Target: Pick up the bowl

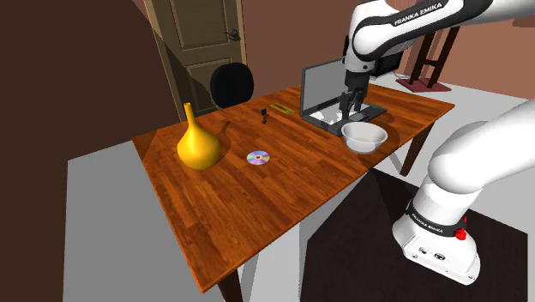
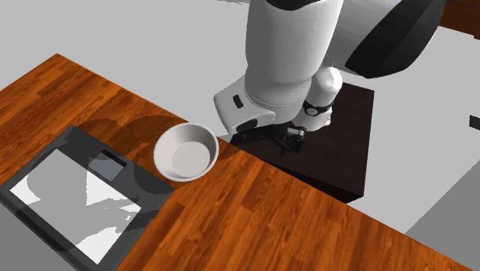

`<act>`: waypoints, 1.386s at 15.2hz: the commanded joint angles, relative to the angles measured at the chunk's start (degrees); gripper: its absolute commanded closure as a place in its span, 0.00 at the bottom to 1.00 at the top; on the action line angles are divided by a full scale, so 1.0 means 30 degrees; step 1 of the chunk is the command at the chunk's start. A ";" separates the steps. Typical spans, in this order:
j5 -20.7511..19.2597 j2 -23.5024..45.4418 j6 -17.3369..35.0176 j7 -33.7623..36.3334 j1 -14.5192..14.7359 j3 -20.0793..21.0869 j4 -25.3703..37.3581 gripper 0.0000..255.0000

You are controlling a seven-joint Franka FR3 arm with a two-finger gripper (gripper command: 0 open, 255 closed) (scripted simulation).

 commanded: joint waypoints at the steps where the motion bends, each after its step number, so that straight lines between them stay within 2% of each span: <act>1: -0.0392 0.0995 0.1101 -0.0115 -0.0326 -0.0353 -0.0124 0.00; 7: -0.1447 0.4582 0.4520 -0.0511 -0.1289 -0.1540 -0.0050 0.00; 14: -0.2034 0.9382 0.8143 -0.1049 -0.2236 -0.2870 0.1093 0.00; 21: -0.1820 1.1067 1.0074 -0.1123 -0.2282 -0.2998 0.0825 0.00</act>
